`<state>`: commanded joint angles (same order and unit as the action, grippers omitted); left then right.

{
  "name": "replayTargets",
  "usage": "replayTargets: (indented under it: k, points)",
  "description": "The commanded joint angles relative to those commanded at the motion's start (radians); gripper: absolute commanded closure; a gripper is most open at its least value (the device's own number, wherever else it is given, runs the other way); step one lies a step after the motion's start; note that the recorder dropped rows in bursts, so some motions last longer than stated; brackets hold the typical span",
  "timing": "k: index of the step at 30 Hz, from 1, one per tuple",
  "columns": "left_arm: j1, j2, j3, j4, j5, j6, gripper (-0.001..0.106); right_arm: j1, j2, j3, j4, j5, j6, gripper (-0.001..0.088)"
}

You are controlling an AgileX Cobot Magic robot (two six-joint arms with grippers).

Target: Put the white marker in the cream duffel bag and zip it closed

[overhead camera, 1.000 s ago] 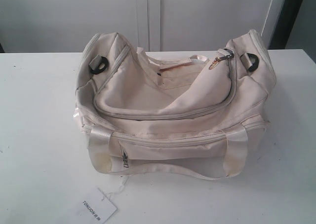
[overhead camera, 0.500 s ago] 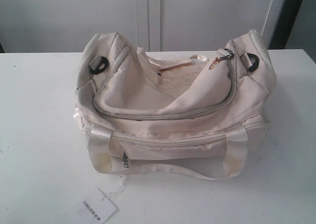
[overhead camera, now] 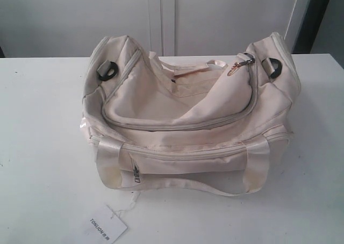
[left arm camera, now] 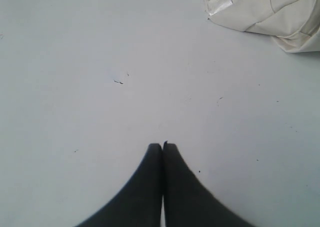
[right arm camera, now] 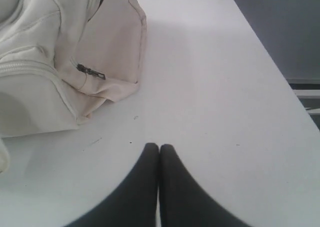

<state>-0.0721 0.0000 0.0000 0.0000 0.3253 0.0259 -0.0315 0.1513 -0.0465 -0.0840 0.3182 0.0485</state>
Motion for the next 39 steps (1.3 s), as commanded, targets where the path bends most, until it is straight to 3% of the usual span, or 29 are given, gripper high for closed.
replayTargets:
  k: [8,39]
  points:
    - [0.0,0.0,0.0,0.0,0.0,0.0,0.105,0.0,-0.151,0.047,0.002,0.017,0.0,0.0868]
    - [0.0,0.0,0.0,0.0,0.0,0.0,0.105,0.0,-0.151,0.047,-0.002,0.022,-0.043,0.0868]
